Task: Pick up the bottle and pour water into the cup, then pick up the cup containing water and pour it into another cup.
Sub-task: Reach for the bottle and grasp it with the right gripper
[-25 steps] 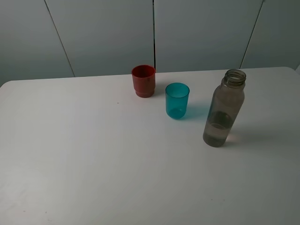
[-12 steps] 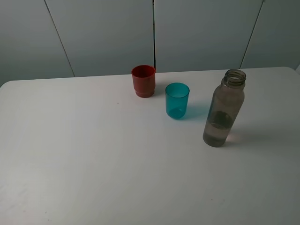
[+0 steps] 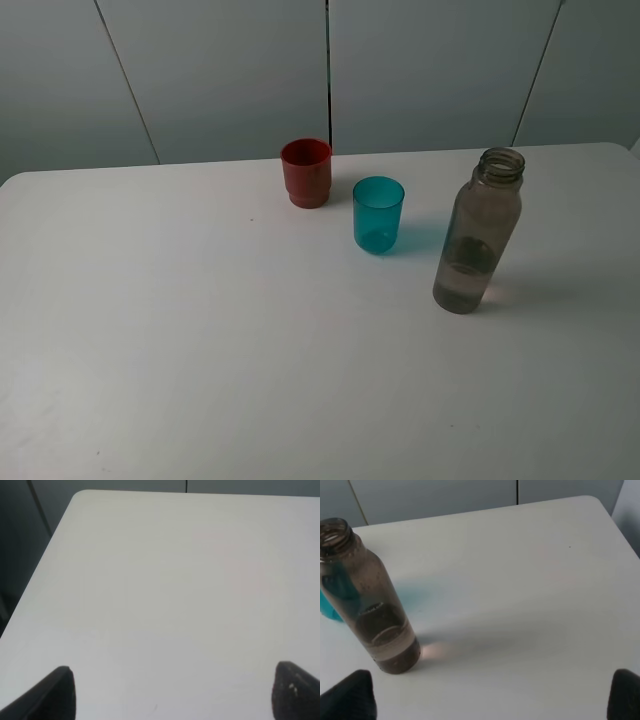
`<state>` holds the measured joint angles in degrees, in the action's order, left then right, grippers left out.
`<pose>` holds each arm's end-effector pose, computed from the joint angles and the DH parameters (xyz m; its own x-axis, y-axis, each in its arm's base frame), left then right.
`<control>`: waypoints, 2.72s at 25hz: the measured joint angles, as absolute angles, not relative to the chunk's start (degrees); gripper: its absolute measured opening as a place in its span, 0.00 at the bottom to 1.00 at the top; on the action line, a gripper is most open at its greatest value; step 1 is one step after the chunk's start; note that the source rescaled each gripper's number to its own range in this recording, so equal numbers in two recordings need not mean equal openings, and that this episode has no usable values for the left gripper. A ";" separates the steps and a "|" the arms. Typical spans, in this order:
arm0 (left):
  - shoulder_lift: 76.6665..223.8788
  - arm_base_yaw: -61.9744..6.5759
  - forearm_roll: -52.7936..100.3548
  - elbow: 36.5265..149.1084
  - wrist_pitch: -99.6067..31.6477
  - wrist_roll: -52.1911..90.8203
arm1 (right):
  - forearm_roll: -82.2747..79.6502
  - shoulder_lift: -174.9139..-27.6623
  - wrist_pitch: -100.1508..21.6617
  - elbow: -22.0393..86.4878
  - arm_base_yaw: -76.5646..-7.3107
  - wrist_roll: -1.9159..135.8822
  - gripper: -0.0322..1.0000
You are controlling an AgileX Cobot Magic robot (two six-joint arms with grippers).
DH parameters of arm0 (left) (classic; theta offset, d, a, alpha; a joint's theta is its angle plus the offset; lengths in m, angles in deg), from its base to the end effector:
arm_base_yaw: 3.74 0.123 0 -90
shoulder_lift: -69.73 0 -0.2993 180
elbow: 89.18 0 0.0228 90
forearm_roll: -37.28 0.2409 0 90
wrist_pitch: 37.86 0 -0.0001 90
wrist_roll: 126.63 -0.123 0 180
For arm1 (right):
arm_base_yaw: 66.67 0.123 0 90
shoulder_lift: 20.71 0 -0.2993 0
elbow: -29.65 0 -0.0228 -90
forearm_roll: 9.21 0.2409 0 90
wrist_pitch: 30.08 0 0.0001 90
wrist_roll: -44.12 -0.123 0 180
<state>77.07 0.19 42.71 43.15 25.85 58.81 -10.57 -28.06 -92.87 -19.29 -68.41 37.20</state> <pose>-0.0057 0.0101 0.2593 -0.4696 -0.0850 -0.8788 -0.1676 0.9858 -0.0058 -0.0017 -0.0025 0.2541 -0.4774 0.1242 -0.8698 0.1018 0.9911 0.0857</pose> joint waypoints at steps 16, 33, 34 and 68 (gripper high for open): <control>77.07 0.19 42.71 43.15 25.85 58.81 | 2.98 -51.48 -92.39 -15.51 -68.41 51.00 1.00; 77.07 0.19 42.71 43.15 25.85 58.81 | 16.79 -60.48 -77.97 -19.70 -68.41 56.73 1.00; 77.07 0.19 42.71 43.15 25.85 58.81 | 17.72 -61.14 -76.55 -20.46 -68.41 56.73 1.00; 77.07 0.19 42.71 43.15 25.85 58.81 | 20.51 -88.53 -28.57 -39.72 -49.67 56.76 1.00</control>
<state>77.07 0.19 42.71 43.15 25.85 58.81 20.51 -88.53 -28.57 -39.72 -49.67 56.76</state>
